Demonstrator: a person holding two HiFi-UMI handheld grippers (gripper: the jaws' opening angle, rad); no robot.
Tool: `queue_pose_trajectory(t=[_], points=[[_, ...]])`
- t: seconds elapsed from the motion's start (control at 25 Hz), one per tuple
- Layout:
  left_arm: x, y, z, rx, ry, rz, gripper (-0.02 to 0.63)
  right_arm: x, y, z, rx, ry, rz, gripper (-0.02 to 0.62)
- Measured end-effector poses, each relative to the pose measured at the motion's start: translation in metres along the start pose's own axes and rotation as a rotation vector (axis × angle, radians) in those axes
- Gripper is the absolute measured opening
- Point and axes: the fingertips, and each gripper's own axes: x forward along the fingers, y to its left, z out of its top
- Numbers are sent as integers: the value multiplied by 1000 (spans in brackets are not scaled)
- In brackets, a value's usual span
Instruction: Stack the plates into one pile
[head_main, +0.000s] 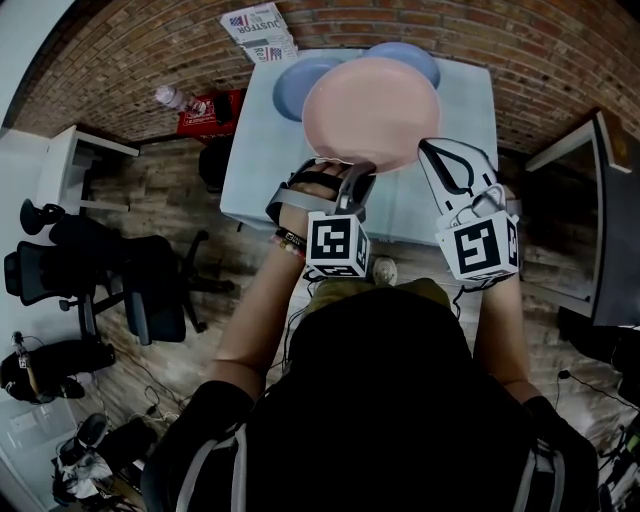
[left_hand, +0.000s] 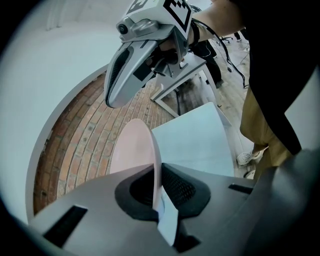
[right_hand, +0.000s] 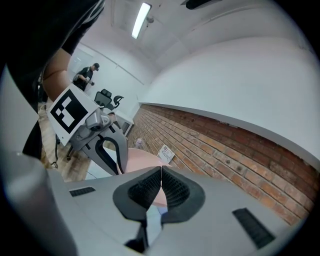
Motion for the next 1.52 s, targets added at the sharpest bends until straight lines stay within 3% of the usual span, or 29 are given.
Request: queue_pose_trajectory(t=[0.96, 1.28, 1.52], points=[[3, 5, -33, -61, 45, 2, 35, 28, 22, 2, 21, -2, 59, 35], [16, 2, -77, -87, 47, -51, 37, 73, 27, 17, 9, 4, 97, 35], [33, 14, -131, -50, 45, -67, 38, 122, 34, 28, 11, 27, 87, 35]])
